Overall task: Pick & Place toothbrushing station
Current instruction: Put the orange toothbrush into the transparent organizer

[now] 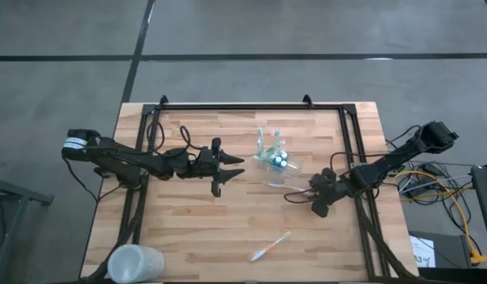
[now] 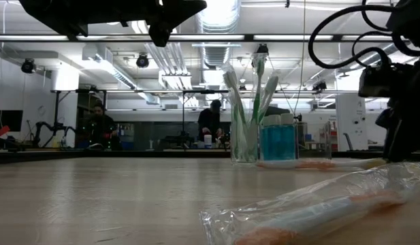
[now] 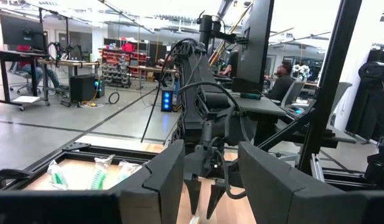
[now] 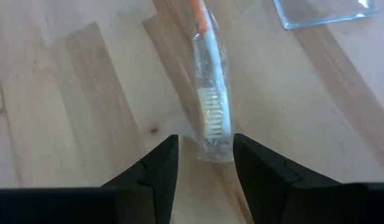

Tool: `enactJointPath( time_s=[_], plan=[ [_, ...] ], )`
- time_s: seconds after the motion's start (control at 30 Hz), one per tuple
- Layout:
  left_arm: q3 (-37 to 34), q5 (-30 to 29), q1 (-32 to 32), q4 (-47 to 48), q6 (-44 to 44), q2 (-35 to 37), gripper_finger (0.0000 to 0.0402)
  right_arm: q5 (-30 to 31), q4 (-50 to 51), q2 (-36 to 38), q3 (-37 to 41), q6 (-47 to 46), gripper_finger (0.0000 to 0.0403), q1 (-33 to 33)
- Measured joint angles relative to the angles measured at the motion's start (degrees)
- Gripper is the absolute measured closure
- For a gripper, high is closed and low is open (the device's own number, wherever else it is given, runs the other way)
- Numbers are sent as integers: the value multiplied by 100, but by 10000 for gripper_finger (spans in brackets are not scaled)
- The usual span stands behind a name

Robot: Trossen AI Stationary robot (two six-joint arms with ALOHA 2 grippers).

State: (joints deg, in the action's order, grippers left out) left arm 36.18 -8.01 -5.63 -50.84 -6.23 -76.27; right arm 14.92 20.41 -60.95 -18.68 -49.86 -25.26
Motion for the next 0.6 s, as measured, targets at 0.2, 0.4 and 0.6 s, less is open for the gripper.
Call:
enactJointPath(
  time_s=[0.2,0.4,0.6],
  plan=[
    [0,0,-1,1,1,0,245,2,-622,0,334,18,271,0],
    [0,0,0,1,1,0,245,4,-579,4,337,-159,297,2],
    [0,0,-2,1,1,0,245,2,-579,4,188,44,337,2]
  ],
)
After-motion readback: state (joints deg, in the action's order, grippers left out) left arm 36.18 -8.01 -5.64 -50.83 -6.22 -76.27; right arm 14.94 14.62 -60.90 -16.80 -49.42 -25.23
